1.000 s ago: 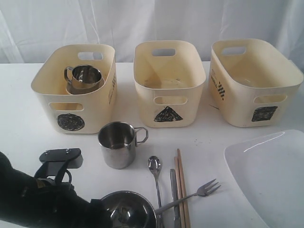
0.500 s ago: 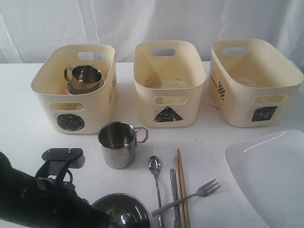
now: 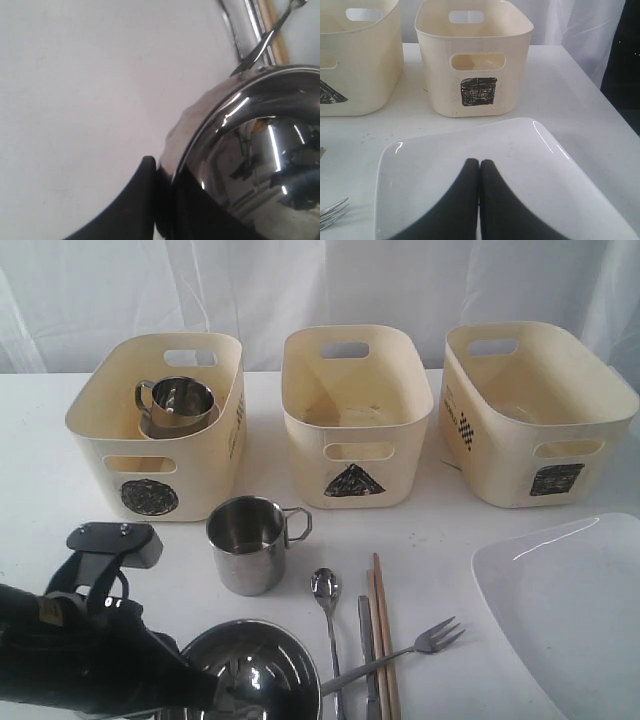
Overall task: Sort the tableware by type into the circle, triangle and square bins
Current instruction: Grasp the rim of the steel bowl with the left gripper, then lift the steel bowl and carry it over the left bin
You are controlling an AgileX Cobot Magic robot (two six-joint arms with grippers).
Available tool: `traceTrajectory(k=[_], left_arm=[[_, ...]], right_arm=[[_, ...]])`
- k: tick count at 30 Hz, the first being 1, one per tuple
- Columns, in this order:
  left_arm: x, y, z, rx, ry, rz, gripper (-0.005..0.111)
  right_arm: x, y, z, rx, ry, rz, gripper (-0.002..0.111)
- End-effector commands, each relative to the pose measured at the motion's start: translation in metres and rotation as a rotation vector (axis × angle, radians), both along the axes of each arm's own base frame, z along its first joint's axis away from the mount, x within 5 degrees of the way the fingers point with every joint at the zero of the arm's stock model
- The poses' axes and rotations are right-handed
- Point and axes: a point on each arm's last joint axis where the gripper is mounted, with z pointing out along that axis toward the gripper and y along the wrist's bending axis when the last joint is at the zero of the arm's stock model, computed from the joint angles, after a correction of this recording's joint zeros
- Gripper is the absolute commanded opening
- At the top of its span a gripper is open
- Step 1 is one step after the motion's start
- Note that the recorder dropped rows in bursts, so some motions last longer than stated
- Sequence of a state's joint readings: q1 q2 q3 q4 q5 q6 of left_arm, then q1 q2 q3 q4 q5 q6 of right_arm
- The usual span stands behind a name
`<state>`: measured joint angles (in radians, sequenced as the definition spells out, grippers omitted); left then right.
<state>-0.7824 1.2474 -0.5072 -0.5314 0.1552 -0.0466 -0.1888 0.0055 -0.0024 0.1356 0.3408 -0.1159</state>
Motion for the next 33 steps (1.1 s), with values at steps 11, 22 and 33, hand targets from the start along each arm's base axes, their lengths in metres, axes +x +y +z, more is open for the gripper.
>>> traceTrajectory(k=[11, 22, 33], left_arm=[[-0.007, 0.021, 0.048, -0.162, -0.173, 0.052, 0.000], [0.046, 0.046, 0.154, -0.022, -0.694, 0.072, 0.000], [0.208, 0.080, 0.134, 0.324, -0.789, 0.215, 0.000]], right_arm=[[0.000, 0.000, 0.000, -0.002, -0.007, 0.002, 0.000], [0.000, 0.000, 0.000, -0.002, -0.007, 0.002, 0.000], [0.000, 0.000, 0.000, -0.002, -0.007, 0.002, 0.000]])
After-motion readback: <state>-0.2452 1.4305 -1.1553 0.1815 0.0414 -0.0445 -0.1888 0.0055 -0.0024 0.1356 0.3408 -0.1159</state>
